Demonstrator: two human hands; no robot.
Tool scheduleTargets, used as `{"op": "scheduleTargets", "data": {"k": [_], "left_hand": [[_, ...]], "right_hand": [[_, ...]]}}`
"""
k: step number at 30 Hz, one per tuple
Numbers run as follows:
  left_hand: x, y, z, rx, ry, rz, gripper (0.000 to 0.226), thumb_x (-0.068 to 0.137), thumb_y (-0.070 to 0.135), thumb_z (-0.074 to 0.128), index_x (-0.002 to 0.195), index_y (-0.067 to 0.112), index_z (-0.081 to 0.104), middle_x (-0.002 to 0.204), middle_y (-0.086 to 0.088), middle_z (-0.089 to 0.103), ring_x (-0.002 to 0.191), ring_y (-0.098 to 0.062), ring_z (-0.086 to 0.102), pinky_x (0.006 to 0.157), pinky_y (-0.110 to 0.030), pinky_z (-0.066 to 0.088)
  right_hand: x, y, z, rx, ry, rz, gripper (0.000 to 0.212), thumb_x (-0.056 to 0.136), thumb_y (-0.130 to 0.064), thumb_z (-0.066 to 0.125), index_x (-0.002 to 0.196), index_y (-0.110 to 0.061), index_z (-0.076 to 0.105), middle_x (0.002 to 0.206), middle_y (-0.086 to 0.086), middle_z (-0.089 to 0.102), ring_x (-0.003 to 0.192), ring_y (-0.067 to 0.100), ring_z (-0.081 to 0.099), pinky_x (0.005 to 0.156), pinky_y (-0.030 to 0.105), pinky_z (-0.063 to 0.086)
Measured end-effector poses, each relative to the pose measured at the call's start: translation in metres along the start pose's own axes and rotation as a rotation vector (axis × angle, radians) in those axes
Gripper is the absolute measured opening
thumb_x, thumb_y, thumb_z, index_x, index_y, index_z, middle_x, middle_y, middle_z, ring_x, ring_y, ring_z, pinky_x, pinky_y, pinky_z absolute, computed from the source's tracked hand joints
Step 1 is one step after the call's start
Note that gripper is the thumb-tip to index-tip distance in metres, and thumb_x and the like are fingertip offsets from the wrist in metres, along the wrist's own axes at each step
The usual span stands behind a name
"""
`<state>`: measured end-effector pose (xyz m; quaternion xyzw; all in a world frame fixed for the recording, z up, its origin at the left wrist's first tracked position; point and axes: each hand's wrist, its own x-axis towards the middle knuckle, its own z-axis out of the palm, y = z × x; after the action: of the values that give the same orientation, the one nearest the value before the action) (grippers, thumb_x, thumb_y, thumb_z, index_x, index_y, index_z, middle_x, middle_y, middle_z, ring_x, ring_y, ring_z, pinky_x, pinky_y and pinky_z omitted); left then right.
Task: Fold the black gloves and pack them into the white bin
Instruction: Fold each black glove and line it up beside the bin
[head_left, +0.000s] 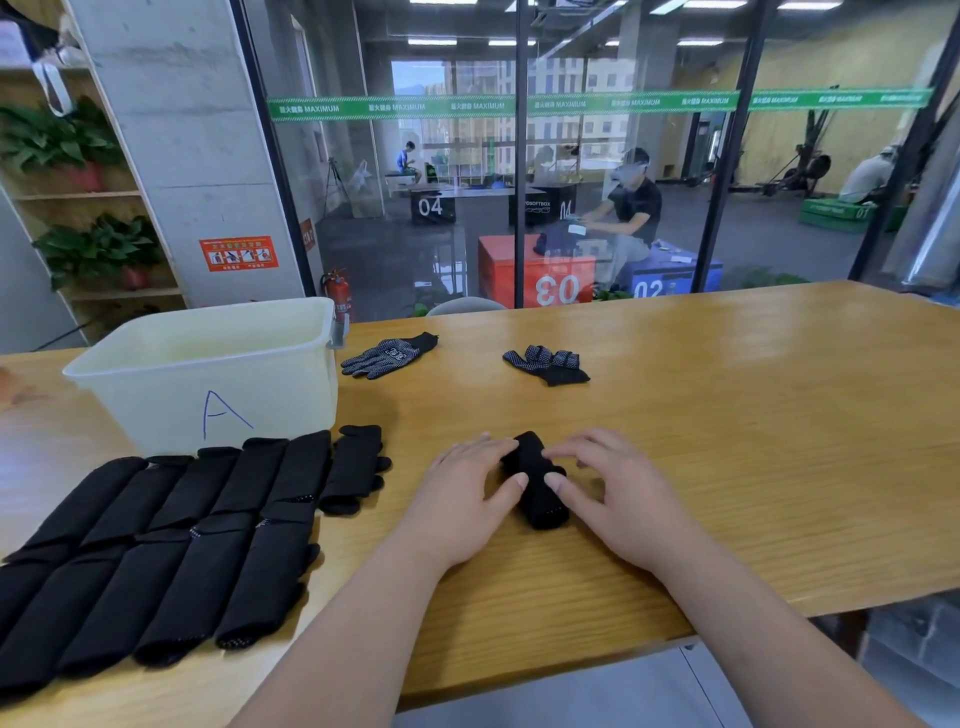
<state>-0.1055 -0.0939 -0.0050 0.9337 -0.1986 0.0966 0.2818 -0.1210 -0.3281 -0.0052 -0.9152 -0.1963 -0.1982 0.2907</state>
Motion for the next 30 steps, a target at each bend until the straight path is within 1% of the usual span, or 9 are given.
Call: {"op": "scheduleTargets", "data": {"k": [2,4,5,10,14,16,21,23,30], "left_hand": [[-0.001,0.001,-0.001,-0.025,0.043,-0.014,0.049,0.11,0.043,0.049,0.158,0.03,0.048,0.161,0.01,0.048,0.157,-0.005,0.027,0.129,-0.037,0.022],[-0.001,0.0,-0.001,-0.047,0.077,-0.041,0.047,0.111,0.041,0.048,0.157,0.029,0.049,0.161,0.009,0.048,0.157,-0.006,0.027,0.129,-0.038,0.023],[0.0,-0.001,0.0,-0.056,0.081,-0.058,0.047,0.111,0.041,0.048,0.157,0.03,0.05,0.161,0.01,0.049,0.157,-0.006,0.028,0.129,-0.04,0.024],[0.001,-0.001,0.0,-0.042,0.098,-0.089,0.046,0.109,0.041,0.051,0.154,0.03,0.053,0.159,0.007,0.051,0.156,-0.011,0.032,0.128,-0.044,0.026],[0.002,0.0,-0.002,-0.045,0.145,-0.12,0.043,0.11,0.039,0.05,0.15,0.028,0.056,0.155,0.006,0.055,0.153,-0.013,0.037,0.126,-0.044,0.031],[0.003,-0.001,-0.003,-0.063,0.158,-0.148,0.042,0.11,0.039,0.049,0.149,0.028,0.057,0.153,0.006,0.056,0.15,-0.013,0.04,0.125,-0.043,0.033],[0.003,0.0,-0.003,-0.043,0.154,-0.166,0.04,0.11,0.039,0.048,0.147,0.027,0.059,0.149,0.006,0.06,0.142,-0.013,0.048,0.122,-0.039,0.035],[0.003,0.0,-0.003,-0.036,0.153,-0.173,0.04,0.11,0.039,0.048,0.147,0.027,0.06,0.148,0.007,0.059,0.141,-0.013,0.048,0.121,-0.039,0.036],[0.002,0.0,0.001,0.074,0.119,-0.133,0.043,0.11,0.043,0.046,0.149,0.029,0.057,0.151,0.008,0.058,0.148,-0.013,0.043,0.124,-0.041,0.033]], "right_hand": [[0.002,-0.001,0.0,-0.046,-0.111,-0.016,0.05,0.106,-0.056,0.047,0.154,-0.046,0.043,0.161,-0.031,0.031,0.148,-0.001,0.031,0.116,0.025,0.032],[0.004,-0.002,0.003,-0.156,-0.278,-0.053,0.058,0.109,-0.057,0.035,0.164,-0.047,0.022,0.172,-0.029,0.005,0.158,0.0,0.007,0.126,0.03,0.019],[0.005,-0.002,0.005,-0.213,-0.34,-0.062,0.058,0.109,-0.058,0.031,0.165,-0.048,0.017,0.172,-0.028,0.001,0.159,0.001,0.001,0.129,0.034,0.016],[0.008,-0.003,0.006,-0.264,-0.377,-0.04,0.063,0.102,-0.07,0.02,0.163,-0.052,0.016,0.171,-0.028,0.011,0.16,0.005,0.0,0.13,0.043,0.014],[0.008,-0.005,0.006,-0.212,-0.32,-0.06,0.058,0.106,-0.066,0.017,0.163,-0.054,0.011,0.172,-0.027,0.0,0.158,-0.001,-0.009,0.127,0.032,0.011],[0.011,-0.008,0.007,-0.186,-0.32,-0.05,0.059,0.108,-0.063,0.016,0.165,-0.049,0.01,0.173,-0.026,-0.006,0.158,-0.004,-0.01,0.126,0.029,0.009],[0.016,-0.008,0.018,-0.244,-0.393,-0.075,0.058,0.112,-0.056,0.021,0.167,-0.039,0.014,0.173,-0.02,0.011,0.159,0.0,0.001,0.131,0.037,0.014],[0.015,-0.007,0.018,-0.253,-0.391,-0.075,0.057,0.112,-0.054,0.023,0.166,-0.037,0.016,0.172,-0.018,0.017,0.16,0.002,0.004,0.13,0.035,0.014],[0.012,-0.008,0.015,-0.209,-0.357,-0.074,0.059,0.11,-0.059,0.019,0.166,-0.04,0.016,0.172,-0.024,0.011,0.158,-0.004,0.0,0.13,0.03,0.011]]}}
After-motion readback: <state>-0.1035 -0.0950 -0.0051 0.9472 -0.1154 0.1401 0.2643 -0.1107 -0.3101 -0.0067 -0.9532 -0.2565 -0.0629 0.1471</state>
